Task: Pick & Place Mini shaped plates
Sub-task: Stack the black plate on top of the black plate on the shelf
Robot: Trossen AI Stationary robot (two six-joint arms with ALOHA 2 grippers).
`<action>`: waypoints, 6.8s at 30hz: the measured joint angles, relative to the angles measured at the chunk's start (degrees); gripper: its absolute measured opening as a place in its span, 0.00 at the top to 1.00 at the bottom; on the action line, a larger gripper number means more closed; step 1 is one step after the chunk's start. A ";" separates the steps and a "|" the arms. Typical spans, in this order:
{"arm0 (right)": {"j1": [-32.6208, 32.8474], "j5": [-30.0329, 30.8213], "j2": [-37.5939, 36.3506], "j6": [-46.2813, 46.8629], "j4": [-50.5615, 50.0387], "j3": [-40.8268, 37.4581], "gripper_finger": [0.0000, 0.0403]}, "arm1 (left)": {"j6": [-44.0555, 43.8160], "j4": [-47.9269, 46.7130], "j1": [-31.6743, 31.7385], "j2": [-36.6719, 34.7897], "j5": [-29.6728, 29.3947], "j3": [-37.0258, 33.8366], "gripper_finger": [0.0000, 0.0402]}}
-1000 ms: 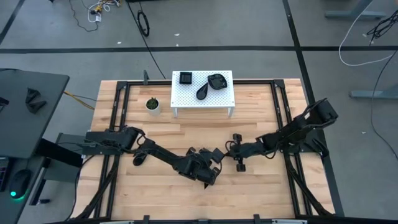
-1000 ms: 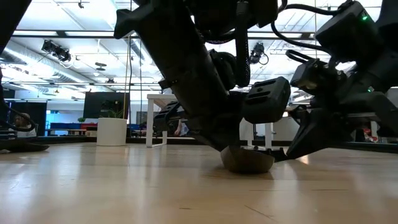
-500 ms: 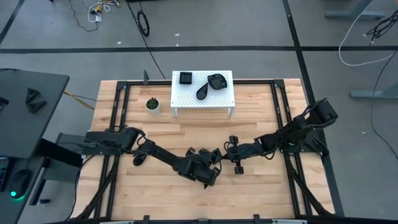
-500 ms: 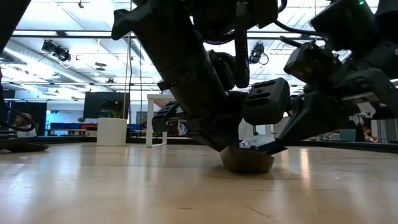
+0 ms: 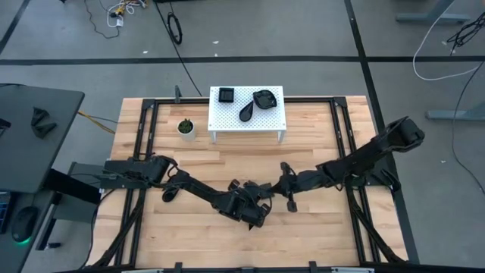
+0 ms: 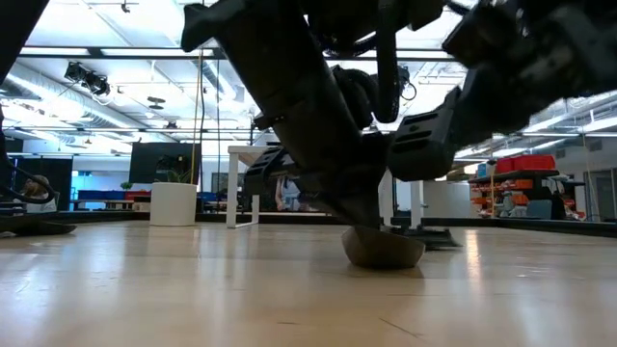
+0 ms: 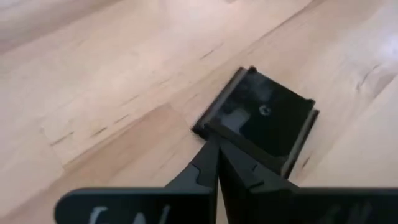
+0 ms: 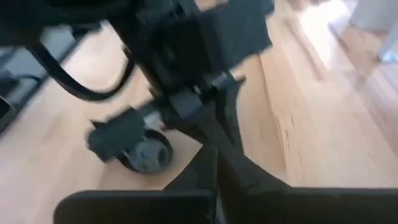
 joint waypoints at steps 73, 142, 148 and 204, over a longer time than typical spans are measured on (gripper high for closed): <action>0.01 7.94 11.11 2.32 9.52 1.38 0.98 | 18.84 15.53 -2.73 -0.13 -4.45 -0.47 0.99; 9.69 8.07 -2.18 19.24 -4.02 -5.22 1.00 | 30.89 26.26 4.04 1.42 20.99 -0.59 0.99; 9.69 10.21 -2.14 18.86 -4.19 -5.22 1.00 | 30.91 25.84 4.04 1.42 20.70 -0.56 0.98; 7.58 2.14 11.32 22.40 6.65 -5.29 1.00 | 25.11 7.82 0.45 -0.24 15.82 -0.47 0.99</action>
